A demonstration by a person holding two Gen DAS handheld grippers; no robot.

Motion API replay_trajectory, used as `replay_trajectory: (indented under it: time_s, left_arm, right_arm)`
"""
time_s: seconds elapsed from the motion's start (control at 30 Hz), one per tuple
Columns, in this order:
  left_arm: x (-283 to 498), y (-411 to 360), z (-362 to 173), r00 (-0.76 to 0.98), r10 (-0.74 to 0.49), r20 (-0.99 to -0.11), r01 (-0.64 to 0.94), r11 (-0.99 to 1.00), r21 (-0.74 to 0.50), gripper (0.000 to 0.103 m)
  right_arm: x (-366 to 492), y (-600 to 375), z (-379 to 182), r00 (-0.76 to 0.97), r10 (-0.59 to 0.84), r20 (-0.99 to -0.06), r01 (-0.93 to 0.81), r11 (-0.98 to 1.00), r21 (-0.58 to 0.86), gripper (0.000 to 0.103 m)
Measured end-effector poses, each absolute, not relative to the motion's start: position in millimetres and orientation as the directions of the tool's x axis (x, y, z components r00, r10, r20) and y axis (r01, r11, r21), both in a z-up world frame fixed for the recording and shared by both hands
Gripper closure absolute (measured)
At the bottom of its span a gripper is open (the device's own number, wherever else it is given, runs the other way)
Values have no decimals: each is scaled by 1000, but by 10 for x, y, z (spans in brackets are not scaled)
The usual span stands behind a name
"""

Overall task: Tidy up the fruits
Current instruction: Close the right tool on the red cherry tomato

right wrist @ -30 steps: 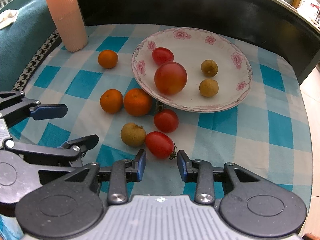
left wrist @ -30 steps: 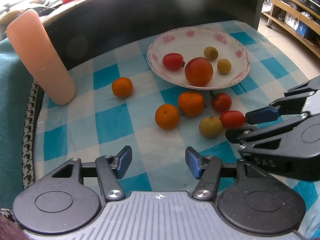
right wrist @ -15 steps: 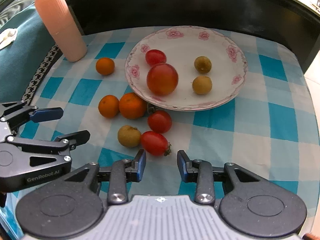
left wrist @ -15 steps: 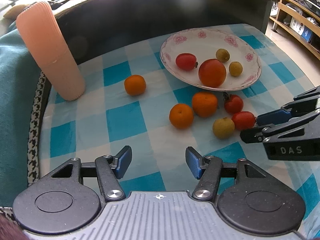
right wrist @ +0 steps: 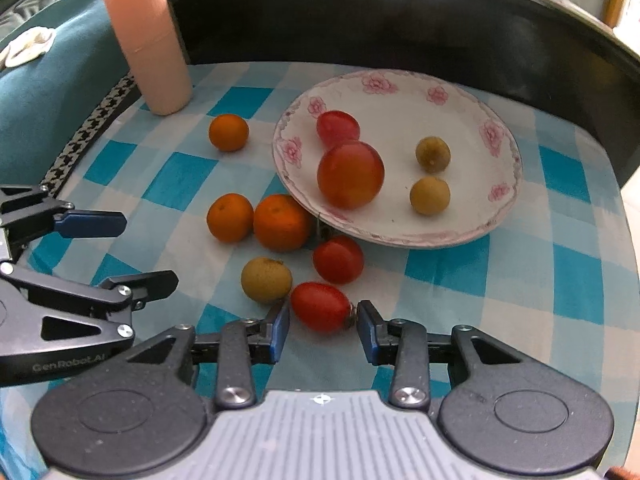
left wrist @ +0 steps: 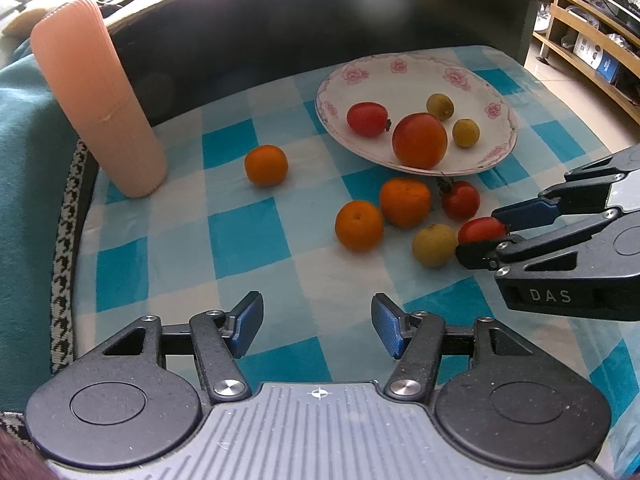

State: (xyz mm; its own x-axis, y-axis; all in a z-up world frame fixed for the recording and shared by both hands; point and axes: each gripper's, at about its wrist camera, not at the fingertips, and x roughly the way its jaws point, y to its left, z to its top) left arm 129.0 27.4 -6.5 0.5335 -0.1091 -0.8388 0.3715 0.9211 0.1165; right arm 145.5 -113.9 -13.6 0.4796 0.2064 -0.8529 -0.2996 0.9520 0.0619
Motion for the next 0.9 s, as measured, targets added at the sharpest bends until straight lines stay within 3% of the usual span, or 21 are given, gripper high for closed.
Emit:
replay_trajectory:
  time_s: [0.57,0.9]
  left_arm:
    - [1285,-135,-116,504,-227,-834,481,875,53,38]
    - [1383,-302,-209,476,-274,-835,498,867,-1,49]
  right_arm:
    - [1342,-1474,-98,477,175,-861,-248,967,59,56]
    - [1277,-1634,-117,466,182,-866,-223,971,84,56]
